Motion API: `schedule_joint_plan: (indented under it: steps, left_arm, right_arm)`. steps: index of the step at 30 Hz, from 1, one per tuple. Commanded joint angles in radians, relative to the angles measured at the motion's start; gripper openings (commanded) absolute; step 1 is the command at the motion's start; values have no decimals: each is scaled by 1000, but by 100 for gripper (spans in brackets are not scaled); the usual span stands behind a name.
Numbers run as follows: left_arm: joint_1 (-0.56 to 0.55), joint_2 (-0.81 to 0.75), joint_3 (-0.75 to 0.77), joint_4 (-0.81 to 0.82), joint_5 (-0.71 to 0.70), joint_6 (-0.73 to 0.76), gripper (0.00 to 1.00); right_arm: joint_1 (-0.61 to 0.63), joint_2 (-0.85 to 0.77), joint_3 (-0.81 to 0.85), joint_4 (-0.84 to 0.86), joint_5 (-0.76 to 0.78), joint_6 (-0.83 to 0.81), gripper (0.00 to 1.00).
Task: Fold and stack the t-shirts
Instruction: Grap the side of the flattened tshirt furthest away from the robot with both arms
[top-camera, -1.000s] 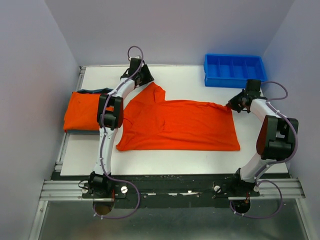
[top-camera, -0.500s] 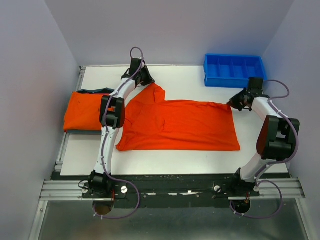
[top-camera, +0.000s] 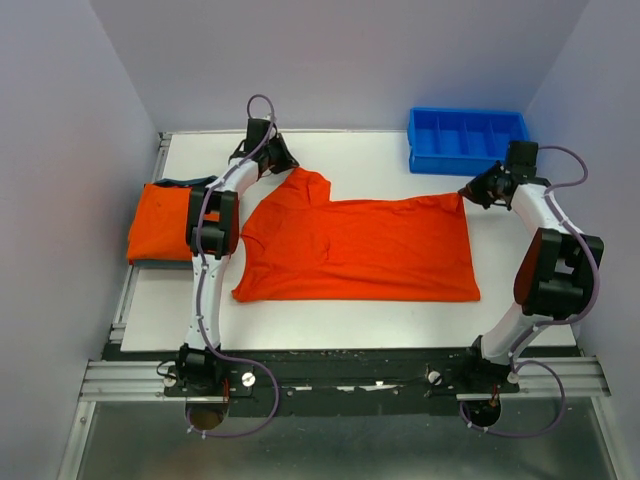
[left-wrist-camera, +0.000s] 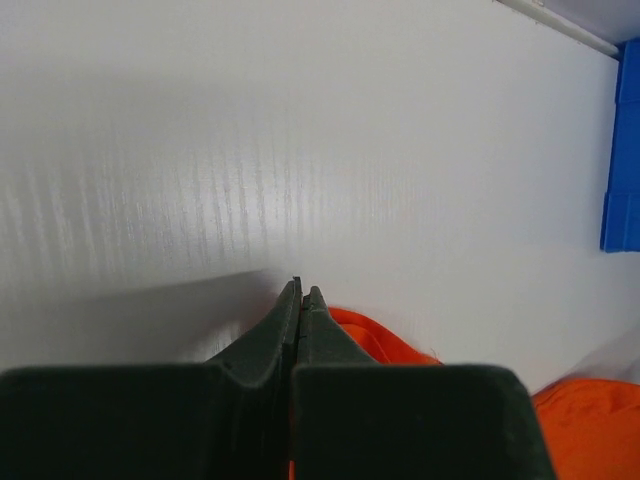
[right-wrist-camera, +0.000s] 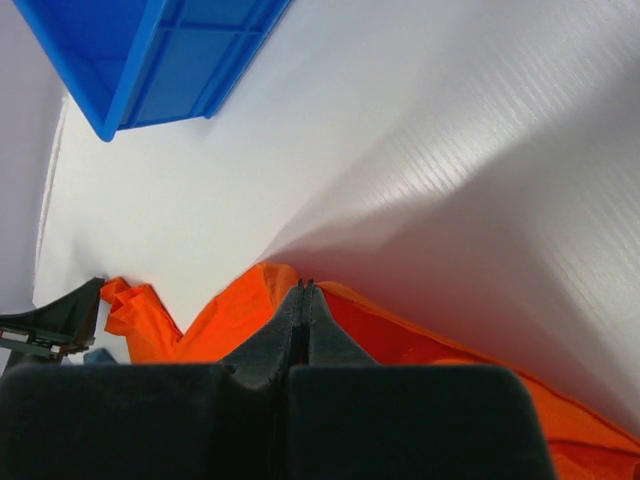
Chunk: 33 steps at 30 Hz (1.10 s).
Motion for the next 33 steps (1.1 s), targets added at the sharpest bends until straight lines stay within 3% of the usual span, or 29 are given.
schedule_joint_plan:
  steps: [1, 10, 33]
  left_arm:
    - [7, -128, -90, 106, 32, 23, 0]
    - [-1, -283, -261, 175, 60, 52, 0]
    - [-78, -813, -752, 157, -98, 121, 0]
  right_arm:
    - [-13, 21, 24, -51, -50, -22, 1]
    - [-34, -2, -26, -56, -82, -51, 1]
    - [-73, -112, -144, -92, -42, -137, 1]
